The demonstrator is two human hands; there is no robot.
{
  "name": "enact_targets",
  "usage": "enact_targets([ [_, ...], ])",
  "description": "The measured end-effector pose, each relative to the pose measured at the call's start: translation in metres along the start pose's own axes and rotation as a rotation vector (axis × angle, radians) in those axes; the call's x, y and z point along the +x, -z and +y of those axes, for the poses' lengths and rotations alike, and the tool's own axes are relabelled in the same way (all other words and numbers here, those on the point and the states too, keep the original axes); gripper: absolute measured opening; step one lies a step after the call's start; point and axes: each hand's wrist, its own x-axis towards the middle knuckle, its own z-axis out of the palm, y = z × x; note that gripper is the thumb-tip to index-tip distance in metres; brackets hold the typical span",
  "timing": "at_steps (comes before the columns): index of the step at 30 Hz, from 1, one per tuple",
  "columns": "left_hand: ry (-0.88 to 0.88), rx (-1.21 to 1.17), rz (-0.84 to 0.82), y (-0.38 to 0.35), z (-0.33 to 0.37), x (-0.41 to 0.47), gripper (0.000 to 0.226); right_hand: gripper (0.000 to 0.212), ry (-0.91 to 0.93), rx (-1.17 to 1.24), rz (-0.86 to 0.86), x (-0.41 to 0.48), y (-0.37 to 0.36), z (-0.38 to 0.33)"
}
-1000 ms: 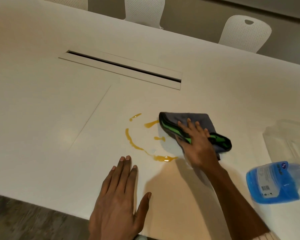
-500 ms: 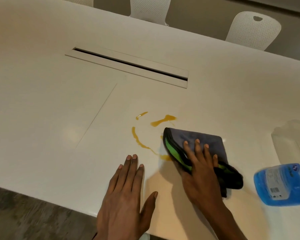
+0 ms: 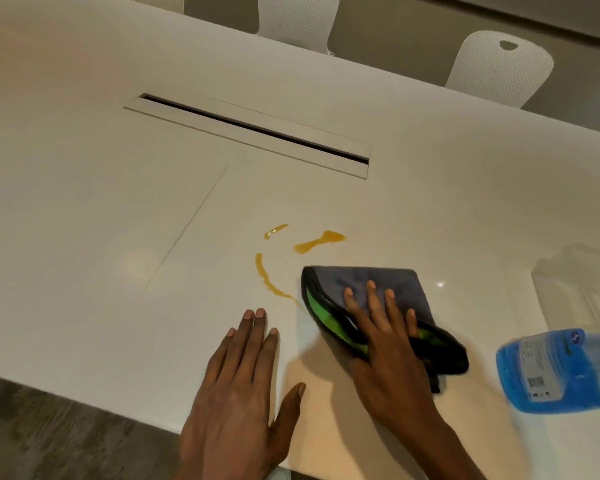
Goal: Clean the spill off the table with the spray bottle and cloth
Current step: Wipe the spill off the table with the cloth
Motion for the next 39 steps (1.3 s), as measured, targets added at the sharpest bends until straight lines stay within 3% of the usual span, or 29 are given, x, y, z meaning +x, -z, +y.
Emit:
enact_targets([
  [2, 0.001, 0.003, -0.001, 0.0, 0.0, 0.0, 0.075, 0.092, -0.012, 0.015, -0.007, 0.004, 0.003, 0.011],
  [6, 0.002, 0.014, -0.017, -0.001, 0.0, -0.001, 0.075, 0.07, -0.116, 0.022, 0.134, 0.064, 0.004, 0.026],
  [8, 0.006, 0.025, -0.02, -0.001, 0.001, -0.001, 0.074, 0.068, -0.131, 0.059, 0.099, 0.087, 0.004, 0.018],
  [12, 0.008, 0.033, -0.01, 0.0, 0.001, -0.001, 0.074, 0.082, -0.015, 0.025, 0.086, 0.071, 0.001, 0.0],
  [15, 0.017, 0.026, -0.005, 0.0, 0.001, -0.001, 0.074, 0.087, 0.037, 0.017, -0.015, 0.044, 0.007, 0.004],
  [19, 0.021, 0.001, 0.001, -0.001, 0.002, -0.001, 0.074, 0.063, -0.046, 0.011, 0.044, 0.083, 0.015, 0.025],
  [23, 0.033, 0.006, 0.002, -0.001, 0.003, -0.001, 0.074, 0.068, -0.069, -0.048, -0.006, 0.149, 0.022, 0.022],
  [27, 0.03, 0.02, -0.008, -0.003, 0.002, -0.001, 0.074, 0.081, 0.015, -0.104, 0.013, 0.142, 0.017, 0.003],
  [33, 0.029, 0.016, -0.016, -0.001, 0.001, -0.001, 0.075, 0.059, 0.041, 0.04, 0.028, 0.087, 0.009, 0.022],
  [36, 0.034, 0.009, -0.009, 0.0, 0.003, -0.002, 0.074, 0.067, -0.034, -0.132, -0.048, 0.123, 0.015, 0.03],
  [39, 0.029, 0.002, 0.005, 0.0, 0.003, -0.002, 0.074, 0.062, -0.041, -0.111, -0.002, 0.159, 0.017, 0.014],
])
